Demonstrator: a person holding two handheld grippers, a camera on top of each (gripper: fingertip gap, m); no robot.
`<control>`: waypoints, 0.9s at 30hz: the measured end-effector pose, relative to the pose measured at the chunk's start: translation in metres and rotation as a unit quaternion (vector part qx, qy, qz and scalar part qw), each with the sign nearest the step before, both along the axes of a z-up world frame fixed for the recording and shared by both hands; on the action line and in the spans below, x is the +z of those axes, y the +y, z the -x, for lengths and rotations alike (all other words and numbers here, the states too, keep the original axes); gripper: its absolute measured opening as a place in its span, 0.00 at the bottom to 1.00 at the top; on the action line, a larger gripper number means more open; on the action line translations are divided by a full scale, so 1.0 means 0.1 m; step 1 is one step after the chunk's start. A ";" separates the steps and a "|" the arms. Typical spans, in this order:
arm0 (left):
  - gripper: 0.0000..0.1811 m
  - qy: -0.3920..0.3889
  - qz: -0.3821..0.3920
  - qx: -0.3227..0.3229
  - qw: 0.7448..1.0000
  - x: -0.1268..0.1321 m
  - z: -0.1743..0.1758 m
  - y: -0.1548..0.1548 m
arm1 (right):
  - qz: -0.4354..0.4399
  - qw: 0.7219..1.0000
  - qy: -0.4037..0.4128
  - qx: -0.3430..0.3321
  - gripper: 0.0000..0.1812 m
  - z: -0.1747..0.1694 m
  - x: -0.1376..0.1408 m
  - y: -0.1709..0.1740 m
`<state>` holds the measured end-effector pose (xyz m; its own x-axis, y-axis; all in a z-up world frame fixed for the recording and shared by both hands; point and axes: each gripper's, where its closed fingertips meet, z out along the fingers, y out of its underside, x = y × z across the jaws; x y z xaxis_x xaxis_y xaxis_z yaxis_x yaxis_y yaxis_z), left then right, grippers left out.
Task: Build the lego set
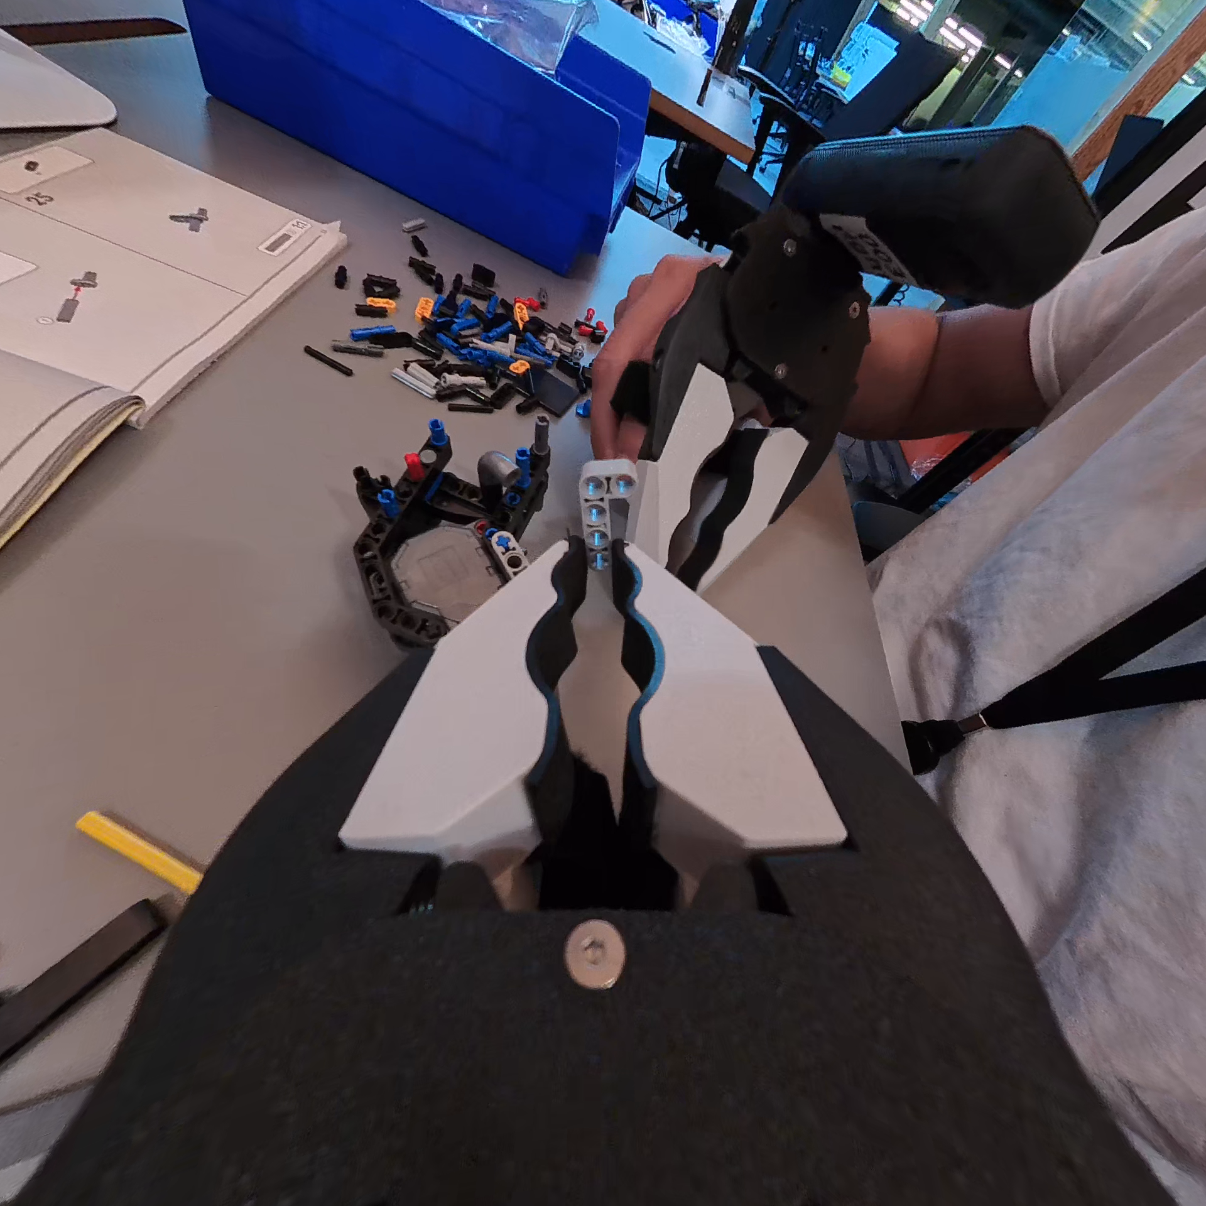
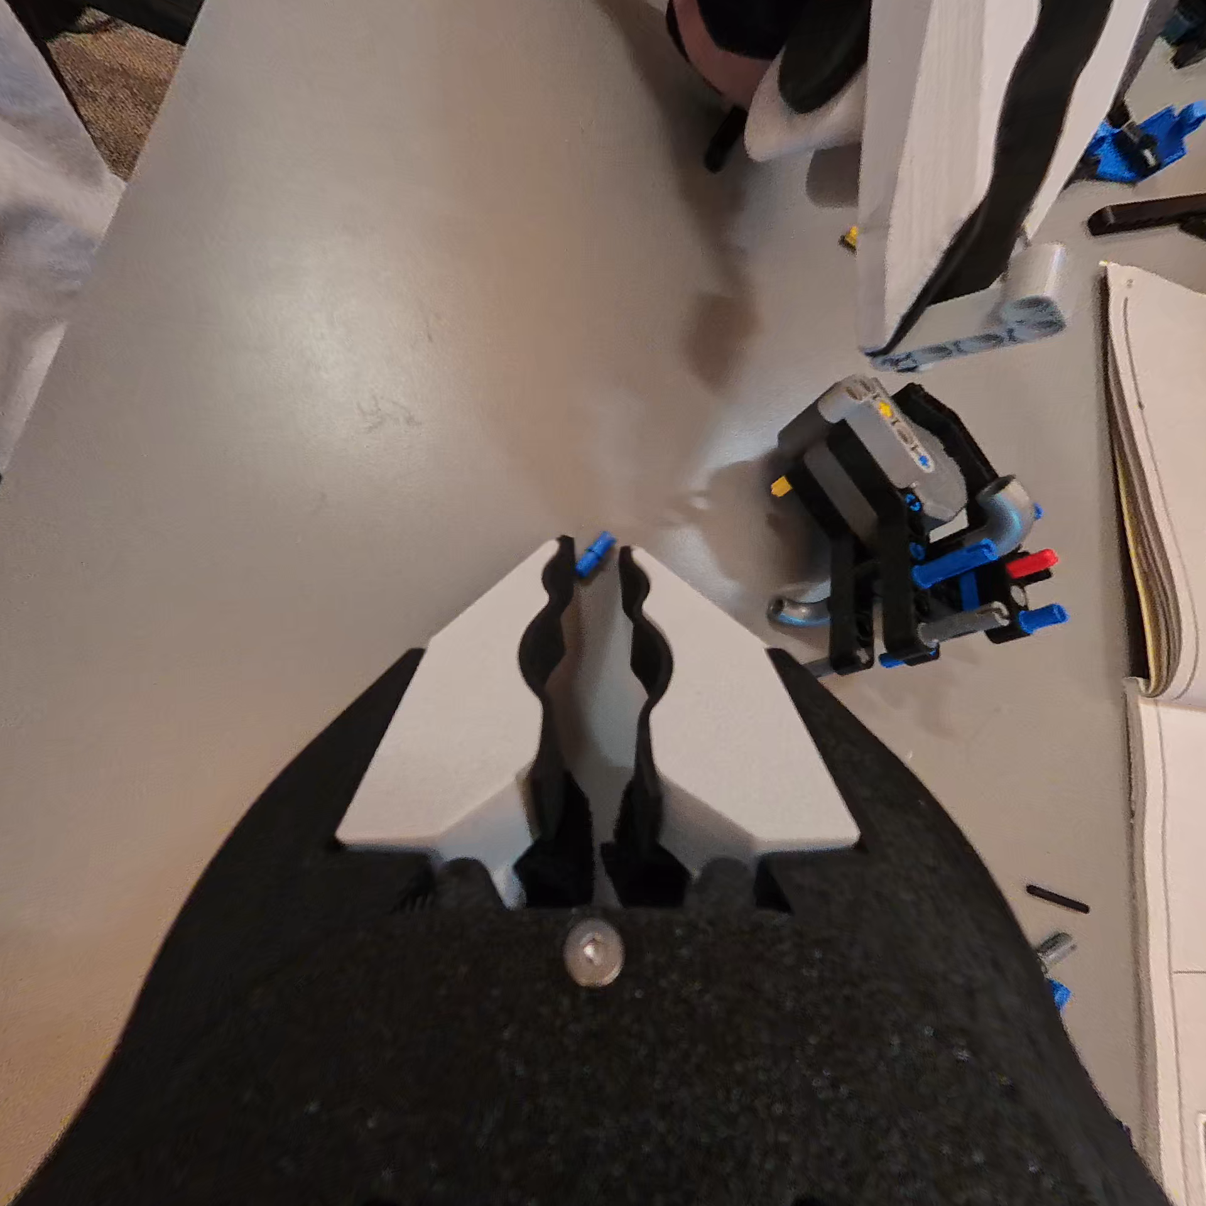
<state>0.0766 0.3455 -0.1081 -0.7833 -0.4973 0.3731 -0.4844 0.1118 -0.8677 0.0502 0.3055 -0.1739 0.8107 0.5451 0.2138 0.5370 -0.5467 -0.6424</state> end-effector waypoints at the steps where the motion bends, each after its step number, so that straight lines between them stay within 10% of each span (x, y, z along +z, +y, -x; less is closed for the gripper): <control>1: 0.03 -0.001 -0.001 -0.001 1.000 0.00 0.00 0.00 | 0.002 1.000 0.005 0.001 0.06 0.00 0.00 -0.01; 23: 0.03 0.003 -0.003 -0.015 1.000 -0.02 0.05 -0.06 | 0.024 1.000 0.010 -0.006 0.02 0.01 -0.02 0.02; 27: 0.03 -0.041 0.084 0.001 0.996 0.31 0.02 -0.06 | -0.090 0.987 0.112 -0.076 0.02 -0.13 0.58 0.27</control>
<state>0.0745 0.3398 -0.0774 -0.8139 -0.4341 0.3860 -0.4112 -0.0389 -0.9107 0.0630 0.3323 -0.1162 0.9182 0.3829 0.1017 0.2907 -0.4770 -0.8294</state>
